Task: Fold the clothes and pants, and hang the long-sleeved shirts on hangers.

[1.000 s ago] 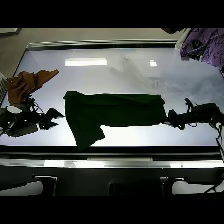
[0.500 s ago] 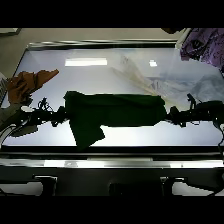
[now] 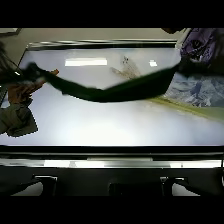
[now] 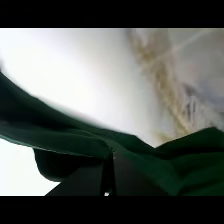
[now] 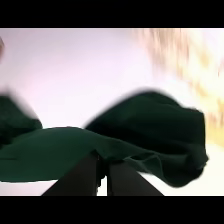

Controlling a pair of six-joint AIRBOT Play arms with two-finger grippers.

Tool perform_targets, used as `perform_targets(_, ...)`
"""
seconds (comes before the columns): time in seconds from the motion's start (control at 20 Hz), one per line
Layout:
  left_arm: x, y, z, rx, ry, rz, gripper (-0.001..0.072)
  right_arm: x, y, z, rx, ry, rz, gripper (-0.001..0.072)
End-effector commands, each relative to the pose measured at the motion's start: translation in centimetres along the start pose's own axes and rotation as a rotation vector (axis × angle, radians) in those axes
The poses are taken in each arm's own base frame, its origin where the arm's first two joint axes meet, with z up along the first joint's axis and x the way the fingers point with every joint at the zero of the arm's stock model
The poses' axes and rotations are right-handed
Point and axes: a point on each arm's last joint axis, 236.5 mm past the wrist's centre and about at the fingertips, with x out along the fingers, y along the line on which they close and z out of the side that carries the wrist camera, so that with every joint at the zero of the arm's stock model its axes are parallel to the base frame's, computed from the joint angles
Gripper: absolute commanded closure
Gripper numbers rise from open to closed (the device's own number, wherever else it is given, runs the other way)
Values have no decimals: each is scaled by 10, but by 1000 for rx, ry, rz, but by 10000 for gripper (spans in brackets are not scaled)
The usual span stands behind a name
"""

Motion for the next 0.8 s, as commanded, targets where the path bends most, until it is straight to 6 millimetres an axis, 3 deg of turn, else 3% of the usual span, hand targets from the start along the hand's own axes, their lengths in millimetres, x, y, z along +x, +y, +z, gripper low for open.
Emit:
perform_targets(0.0, -133, -104, 75, 238, -286, -11, 696, -127, 94, 95, -190, -346, -59, 682)
perform_targets(0.1, -208, -134, 85, 314, -436, 71, 696, -192, 126, 95, -256, -475, -113, 682)
perform_targets(0.25, -308, -154, 71, 338, -644, 217, 696, -279, 163, 58, -340, -594, -199, 682)
perform_targets(0.4, -371, -165, 48, 353, -773, 294, 695, -341, 179, 26, -356, -711, -270, 682)
perform_targets(0.5, -388, -170, 41, 352, -813, 304, 695, -365, 183, 19, -338, -772, -297, 682)
perform_targets(0.6, -382, -166, 44, 346, -797, 308, 695, -362, 177, 22, -318, -764, -308, 682)
perform_targets(0.7, -348, -148, 48, 329, -685, 322, 696, -331, 155, 29, -266, -673, -322, 682)
perform_targets(0.75, -318, -134, 47, 321, -579, 322, 696, -307, 137, 32, -217, -598, -333, 682)
